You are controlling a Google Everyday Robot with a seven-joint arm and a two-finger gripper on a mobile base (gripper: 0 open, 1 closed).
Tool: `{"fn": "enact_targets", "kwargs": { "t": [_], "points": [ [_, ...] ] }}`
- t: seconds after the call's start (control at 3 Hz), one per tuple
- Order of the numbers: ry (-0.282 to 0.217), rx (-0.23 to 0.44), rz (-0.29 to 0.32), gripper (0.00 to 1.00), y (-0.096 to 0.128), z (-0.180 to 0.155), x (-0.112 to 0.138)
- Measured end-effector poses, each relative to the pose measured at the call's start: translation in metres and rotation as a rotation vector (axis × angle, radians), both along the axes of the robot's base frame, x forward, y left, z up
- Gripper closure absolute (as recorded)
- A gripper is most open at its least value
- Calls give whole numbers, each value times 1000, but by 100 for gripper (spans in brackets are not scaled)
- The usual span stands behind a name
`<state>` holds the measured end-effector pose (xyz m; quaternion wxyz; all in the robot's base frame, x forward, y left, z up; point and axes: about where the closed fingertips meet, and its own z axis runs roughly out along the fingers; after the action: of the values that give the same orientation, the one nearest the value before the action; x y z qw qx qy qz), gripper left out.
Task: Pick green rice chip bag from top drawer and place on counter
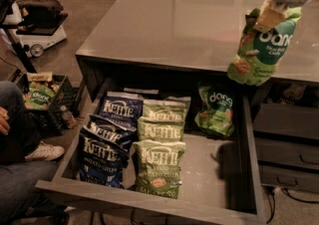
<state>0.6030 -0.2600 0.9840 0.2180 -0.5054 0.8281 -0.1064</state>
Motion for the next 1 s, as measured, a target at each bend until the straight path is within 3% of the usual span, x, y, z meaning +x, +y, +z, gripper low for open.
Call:
{"fn": "enact_targets", "kwargs": {
  "t": [1.0],
  "points": [
    [-24, -89, 9, 100, -26, 7, 80]
  ]
}}
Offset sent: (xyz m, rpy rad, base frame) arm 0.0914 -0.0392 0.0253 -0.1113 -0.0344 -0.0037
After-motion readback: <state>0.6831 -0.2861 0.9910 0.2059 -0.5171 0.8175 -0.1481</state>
